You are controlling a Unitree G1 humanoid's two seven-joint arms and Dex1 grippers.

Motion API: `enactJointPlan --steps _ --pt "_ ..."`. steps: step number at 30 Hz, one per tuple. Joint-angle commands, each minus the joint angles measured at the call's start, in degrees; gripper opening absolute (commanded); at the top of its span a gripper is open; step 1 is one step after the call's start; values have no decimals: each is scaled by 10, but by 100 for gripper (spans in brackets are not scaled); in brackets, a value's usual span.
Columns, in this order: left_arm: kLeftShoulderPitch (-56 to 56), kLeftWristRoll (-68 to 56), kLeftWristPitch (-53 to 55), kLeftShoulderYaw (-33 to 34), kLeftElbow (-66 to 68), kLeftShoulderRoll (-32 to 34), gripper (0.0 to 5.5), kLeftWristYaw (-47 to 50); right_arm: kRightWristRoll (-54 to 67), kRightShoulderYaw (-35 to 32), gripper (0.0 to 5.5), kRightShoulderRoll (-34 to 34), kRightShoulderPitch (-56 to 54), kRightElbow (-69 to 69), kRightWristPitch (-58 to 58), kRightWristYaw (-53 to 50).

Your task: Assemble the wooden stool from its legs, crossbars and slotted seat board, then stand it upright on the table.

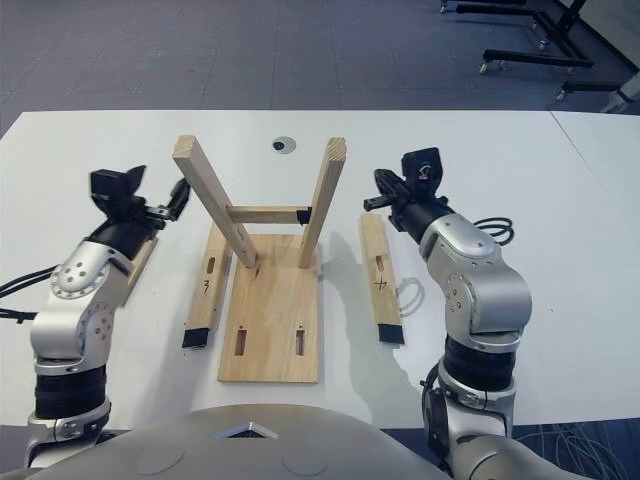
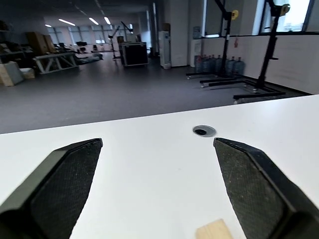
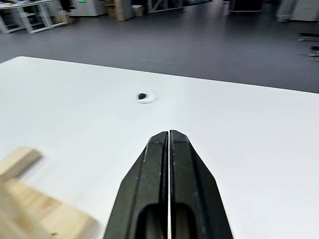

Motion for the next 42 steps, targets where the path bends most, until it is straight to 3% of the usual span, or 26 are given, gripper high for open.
enactJointPlan --steps 1,6,9,18,24,28,34,39,42 --pt "-2 -13 14 5 -24 -9 413 5 11 23 5 31 17 -43 55 -32" --pt "-35 -34 81 -132 -76 -75 413 4 67 119 5 135 -56 -70 124 -45" --pt "-26 -38 119 -160 -70 -77 413 1 80 142 5 143 -91 -57 150 -38" --pt "-9 -13 110 -98 -41 -30 413 -4 55 117 5 74 -53 -41 121 -26" --pt "-22 -4 85 -59 -22 -6 413 -17 60 37 5 20 -34 -6 34 20" --pt "-64 -28 63 10 6 29 413 -43 63 -13 5 -16 -35 57 -33 44" --pt "-217 -47 56 68 40 54 413 -17 85 -47 5 -12 -204 95 -61 9" --pt "-371 -94 87 48 63 23 413 3 96 -31 5 5 -355 140 -80 -15" --pt "-394 -133 128 38 27 5 413 13 123 -32 5 29 -387 104 -61 -39"
